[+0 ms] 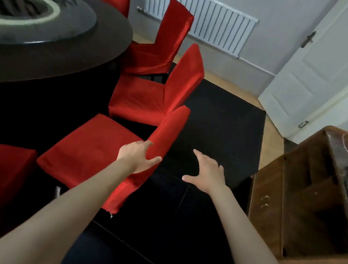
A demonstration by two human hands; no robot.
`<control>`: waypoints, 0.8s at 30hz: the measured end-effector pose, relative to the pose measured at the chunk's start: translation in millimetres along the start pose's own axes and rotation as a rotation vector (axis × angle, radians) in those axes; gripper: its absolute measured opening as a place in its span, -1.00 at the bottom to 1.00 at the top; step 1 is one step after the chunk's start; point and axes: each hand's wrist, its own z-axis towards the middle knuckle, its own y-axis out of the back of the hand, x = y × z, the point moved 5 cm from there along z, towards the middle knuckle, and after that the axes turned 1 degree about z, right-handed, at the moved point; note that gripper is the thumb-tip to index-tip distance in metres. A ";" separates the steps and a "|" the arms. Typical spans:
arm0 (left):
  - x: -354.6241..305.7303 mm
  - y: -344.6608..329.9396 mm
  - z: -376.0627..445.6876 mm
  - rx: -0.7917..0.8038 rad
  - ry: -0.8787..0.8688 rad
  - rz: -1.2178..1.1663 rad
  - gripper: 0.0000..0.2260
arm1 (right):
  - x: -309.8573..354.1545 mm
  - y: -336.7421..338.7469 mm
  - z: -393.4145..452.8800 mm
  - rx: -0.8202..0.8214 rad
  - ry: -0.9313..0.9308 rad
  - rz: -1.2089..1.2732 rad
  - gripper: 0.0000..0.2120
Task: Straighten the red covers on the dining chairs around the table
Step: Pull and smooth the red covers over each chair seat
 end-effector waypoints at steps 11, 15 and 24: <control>-11.1 -11.5 28.9 -0.038 0.251 0.034 -0.39 | 14.3 -2.3 122.0 0.135 0.388 -0.160 -0.07; -1.0 -12.0 42.8 -0.055 0.341 0.007 -0.36 | 22.9 -4.3 156.2 0.174 0.451 -0.228 -0.07; 0.7 -25.5 64.0 -0.075 0.517 0.017 -0.36 | 31.9 -13.3 204.8 0.271 0.643 -0.308 -0.04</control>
